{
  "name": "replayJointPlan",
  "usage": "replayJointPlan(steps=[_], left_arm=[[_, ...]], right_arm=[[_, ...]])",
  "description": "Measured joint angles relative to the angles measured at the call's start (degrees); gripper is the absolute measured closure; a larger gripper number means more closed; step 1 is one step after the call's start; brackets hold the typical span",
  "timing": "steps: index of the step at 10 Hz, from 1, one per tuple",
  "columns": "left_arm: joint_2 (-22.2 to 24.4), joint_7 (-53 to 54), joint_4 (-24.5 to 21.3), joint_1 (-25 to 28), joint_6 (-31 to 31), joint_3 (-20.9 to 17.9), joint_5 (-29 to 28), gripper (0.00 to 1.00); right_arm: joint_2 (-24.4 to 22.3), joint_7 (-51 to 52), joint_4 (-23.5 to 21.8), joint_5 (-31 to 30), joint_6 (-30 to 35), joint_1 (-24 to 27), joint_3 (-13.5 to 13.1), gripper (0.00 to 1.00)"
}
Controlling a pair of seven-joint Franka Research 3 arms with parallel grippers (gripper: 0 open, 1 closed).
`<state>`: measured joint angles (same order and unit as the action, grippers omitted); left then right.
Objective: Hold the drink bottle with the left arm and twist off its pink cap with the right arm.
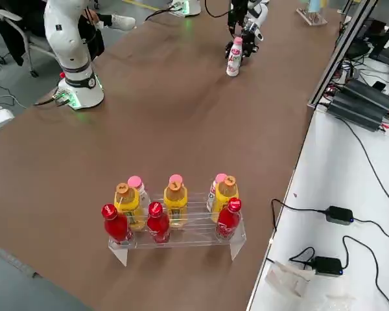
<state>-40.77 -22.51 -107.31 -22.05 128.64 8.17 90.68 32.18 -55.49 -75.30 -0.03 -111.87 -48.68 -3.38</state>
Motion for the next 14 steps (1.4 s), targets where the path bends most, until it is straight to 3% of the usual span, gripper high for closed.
replayJointPlan(steps=[6,14], left_arm=[[-1.23,0.0,3.1,-0.09,0.0,-0.03,1.79,0.0],[-4.49,1.1,5.64,-2.13,1.85,-0.11,4.66,0.0]], right_arm=[[2.28,-3.75,0.0,-1.18,-4.85,-0.29,-0.7,0.15],[2.75,-3.9,0.09,-1.18,-5.12,-0.29,-0.87,0.22]])
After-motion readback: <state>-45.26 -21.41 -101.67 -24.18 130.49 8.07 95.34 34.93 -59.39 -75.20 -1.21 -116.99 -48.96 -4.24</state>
